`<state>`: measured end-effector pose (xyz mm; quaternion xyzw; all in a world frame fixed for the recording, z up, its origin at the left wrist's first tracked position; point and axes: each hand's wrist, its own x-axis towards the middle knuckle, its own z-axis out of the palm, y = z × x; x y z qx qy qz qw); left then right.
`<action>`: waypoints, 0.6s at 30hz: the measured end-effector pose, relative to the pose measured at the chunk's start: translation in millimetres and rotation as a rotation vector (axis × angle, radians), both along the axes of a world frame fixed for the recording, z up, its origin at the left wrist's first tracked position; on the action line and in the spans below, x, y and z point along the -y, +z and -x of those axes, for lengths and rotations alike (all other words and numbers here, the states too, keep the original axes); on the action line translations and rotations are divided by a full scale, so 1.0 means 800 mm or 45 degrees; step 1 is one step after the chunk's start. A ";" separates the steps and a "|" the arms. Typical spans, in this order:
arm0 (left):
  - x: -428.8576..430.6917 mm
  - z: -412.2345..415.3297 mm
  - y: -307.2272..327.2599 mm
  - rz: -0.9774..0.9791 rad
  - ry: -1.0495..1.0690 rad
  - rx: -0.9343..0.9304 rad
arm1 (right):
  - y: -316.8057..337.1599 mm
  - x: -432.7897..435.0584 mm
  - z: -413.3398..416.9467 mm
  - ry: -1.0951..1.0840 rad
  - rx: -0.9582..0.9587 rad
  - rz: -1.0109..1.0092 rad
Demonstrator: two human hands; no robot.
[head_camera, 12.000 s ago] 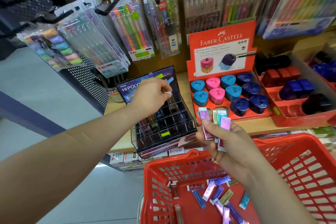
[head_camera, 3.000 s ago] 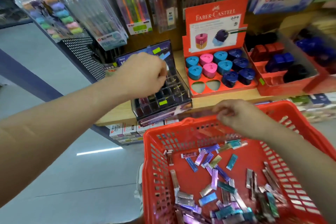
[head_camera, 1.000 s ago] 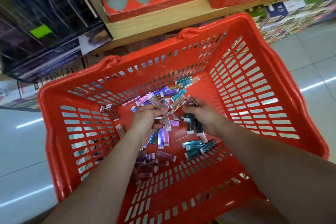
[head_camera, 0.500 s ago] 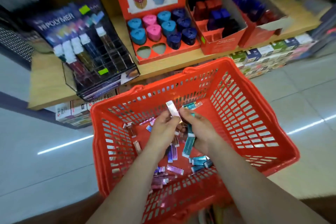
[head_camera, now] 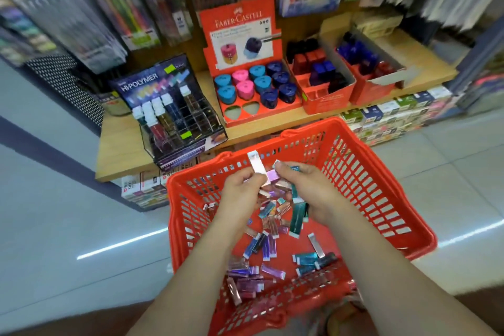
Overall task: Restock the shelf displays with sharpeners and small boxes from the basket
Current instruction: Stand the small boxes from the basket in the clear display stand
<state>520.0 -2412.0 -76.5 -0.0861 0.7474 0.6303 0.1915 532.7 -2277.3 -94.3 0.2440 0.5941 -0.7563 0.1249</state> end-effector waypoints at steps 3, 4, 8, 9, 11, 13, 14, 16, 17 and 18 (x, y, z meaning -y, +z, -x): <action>0.000 -0.001 0.017 0.002 -0.042 -0.059 | 0.022 0.003 -0.006 0.053 -0.079 0.059; 0.000 -0.002 0.023 0.012 -0.057 -0.087 | 0.026 0.003 -0.008 0.055 -0.100 0.085; -0.004 -0.006 0.046 0.045 -0.046 -0.284 | 0.041 0.003 -0.011 -0.003 -0.130 0.271; -0.005 -0.007 0.051 0.069 -0.039 -0.351 | 0.045 0.004 -0.011 -0.025 -0.134 0.314; -0.006 -0.009 0.060 0.124 -0.025 -0.457 | 0.053 0.006 -0.009 -0.057 -0.148 0.381; -0.006 -0.008 0.065 0.196 -0.002 -0.539 | 0.059 0.008 -0.009 -0.084 -0.157 0.432; -0.004 -0.007 0.067 0.224 0.013 -0.559 | 0.062 0.009 -0.010 -0.093 -0.159 0.452; 0.000 -0.004 0.069 0.200 0.051 -0.543 | 0.067 0.010 -0.009 -0.100 -0.157 0.477; 0.002 -0.002 0.070 0.165 0.069 -0.517 | 0.069 0.010 -0.009 -0.106 -0.150 0.490; 0.006 -0.001 0.072 0.134 0.092 -0.499 | 0.070 0.010 -0.009 -0.117 -0.139 0.510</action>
